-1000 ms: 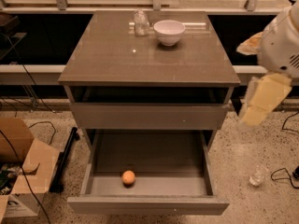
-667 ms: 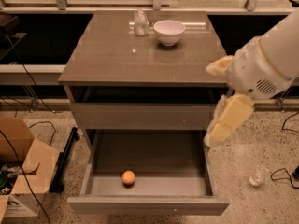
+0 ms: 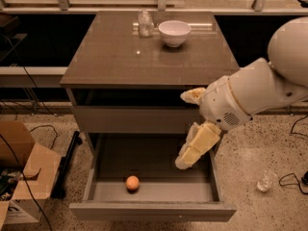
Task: Pick orange from middle drawer and place on counter
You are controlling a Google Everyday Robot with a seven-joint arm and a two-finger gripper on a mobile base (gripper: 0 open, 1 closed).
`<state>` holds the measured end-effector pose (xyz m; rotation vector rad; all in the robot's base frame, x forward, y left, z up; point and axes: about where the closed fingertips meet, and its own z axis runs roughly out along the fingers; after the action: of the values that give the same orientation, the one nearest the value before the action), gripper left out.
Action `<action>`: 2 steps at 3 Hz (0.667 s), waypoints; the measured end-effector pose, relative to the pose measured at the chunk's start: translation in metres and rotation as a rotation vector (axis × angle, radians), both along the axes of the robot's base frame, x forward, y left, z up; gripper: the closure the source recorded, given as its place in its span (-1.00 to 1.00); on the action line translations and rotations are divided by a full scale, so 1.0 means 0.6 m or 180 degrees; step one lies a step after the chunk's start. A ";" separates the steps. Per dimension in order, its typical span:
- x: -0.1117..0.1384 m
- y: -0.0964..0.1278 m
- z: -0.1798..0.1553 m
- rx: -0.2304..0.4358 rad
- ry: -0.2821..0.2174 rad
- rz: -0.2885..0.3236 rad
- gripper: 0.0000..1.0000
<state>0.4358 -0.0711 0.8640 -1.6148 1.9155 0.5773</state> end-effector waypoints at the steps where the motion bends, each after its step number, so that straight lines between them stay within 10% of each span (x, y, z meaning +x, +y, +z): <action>1: 0.013 0.026 -0.084 0.0295 0.0359 0.0042 -1.00; 2: 0.017 0.027 -0.106 0.0350 0.0454 0.0046 -1.00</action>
Offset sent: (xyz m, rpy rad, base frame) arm 0.0078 0.0154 -0.0503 0.0925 0.1127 0.0131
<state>0.4460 -0.0549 0.8005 -1.5558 1.9384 0.8089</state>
